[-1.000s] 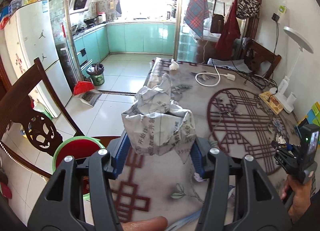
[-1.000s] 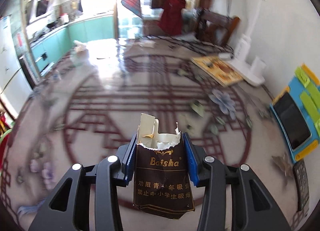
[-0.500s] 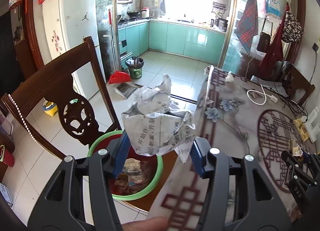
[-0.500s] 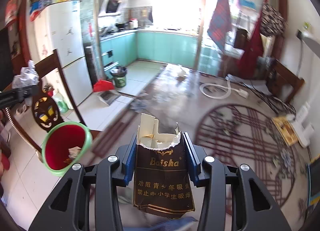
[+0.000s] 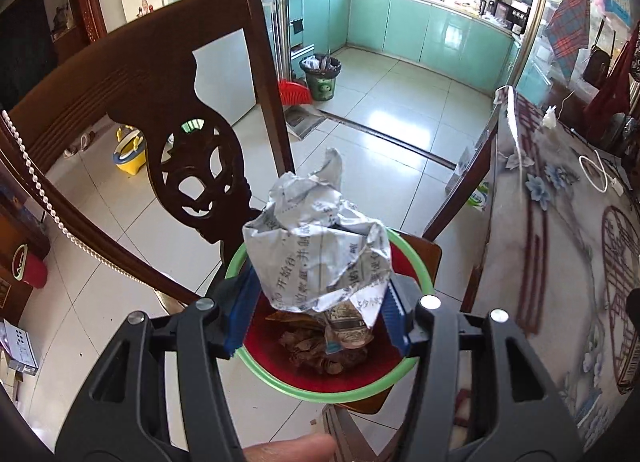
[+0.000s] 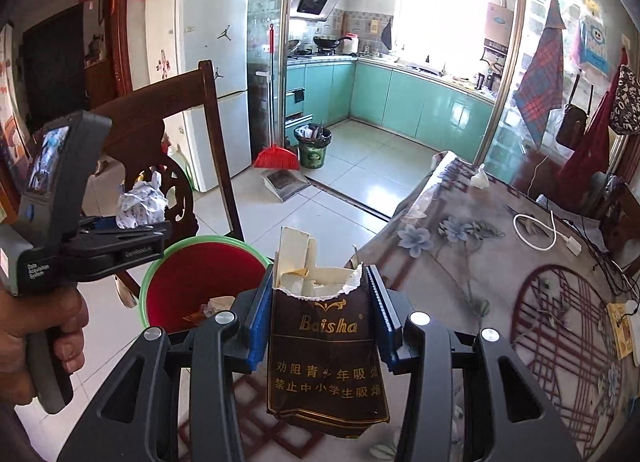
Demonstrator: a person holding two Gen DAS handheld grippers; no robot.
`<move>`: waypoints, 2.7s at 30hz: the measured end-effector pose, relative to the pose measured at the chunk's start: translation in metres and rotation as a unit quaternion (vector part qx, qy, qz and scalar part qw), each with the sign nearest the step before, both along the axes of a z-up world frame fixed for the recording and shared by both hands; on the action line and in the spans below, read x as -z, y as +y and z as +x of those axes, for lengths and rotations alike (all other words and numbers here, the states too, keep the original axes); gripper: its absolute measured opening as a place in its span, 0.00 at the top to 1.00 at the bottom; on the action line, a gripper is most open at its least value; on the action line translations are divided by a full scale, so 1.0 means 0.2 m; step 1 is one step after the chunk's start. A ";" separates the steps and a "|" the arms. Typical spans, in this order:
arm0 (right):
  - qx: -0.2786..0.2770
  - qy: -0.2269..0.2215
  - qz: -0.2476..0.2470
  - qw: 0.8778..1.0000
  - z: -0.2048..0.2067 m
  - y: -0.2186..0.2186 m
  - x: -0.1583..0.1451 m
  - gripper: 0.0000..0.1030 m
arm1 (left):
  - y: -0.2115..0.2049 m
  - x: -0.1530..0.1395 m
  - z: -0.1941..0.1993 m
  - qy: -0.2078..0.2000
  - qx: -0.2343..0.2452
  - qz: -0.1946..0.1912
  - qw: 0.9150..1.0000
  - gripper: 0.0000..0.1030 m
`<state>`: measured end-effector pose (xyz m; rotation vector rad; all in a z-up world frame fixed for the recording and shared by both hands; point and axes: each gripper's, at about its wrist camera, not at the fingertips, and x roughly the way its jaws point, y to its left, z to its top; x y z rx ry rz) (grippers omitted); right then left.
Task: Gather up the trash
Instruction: 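Open the left tool over the bucket while the right tool releases the cigarette pack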
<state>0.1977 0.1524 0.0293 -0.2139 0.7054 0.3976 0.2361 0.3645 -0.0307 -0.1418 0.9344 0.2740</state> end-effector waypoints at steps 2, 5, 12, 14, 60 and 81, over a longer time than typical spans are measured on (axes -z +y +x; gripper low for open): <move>-0.005 0.003 -0.001 1.000 0.01 0.03 0.02 0.59 | 0.03 0.06 0.02 0.014 -0.004 0.000 1.000 0.48; -0.011 0.007 -0.002 1.000 0.02 0.08 0.04 0.59 | 0.06 0.14 0.04 0.027 -0.003 -0.007 1.000 0.48; -0.018 0.013 -0.005 1.000 0.04 0.13 0.08 0.59 | 0.08 0.32 0.10 0.072 0.004 -0.013 0.997 0.39; -0.021 0.013 -0.008 1.000 0.04 0.14 0.09 0.59 | 0.07 0.34 0.11 0.082 0.005 -0.007 0.997 0.33; -0.126 0.102 -0.066 0.985 0.30 0.94 0.66 0.56 | 0.71 -0.45 -0.45 -0.148 -0.323 0.008 0.935 0.05; -0.135 0.085 -0.061 0.985 0.20 0.86 0.55 0.06 | 0.64 -0.47 -0.41 -0.149 -0.295 0.032 0.943 0.05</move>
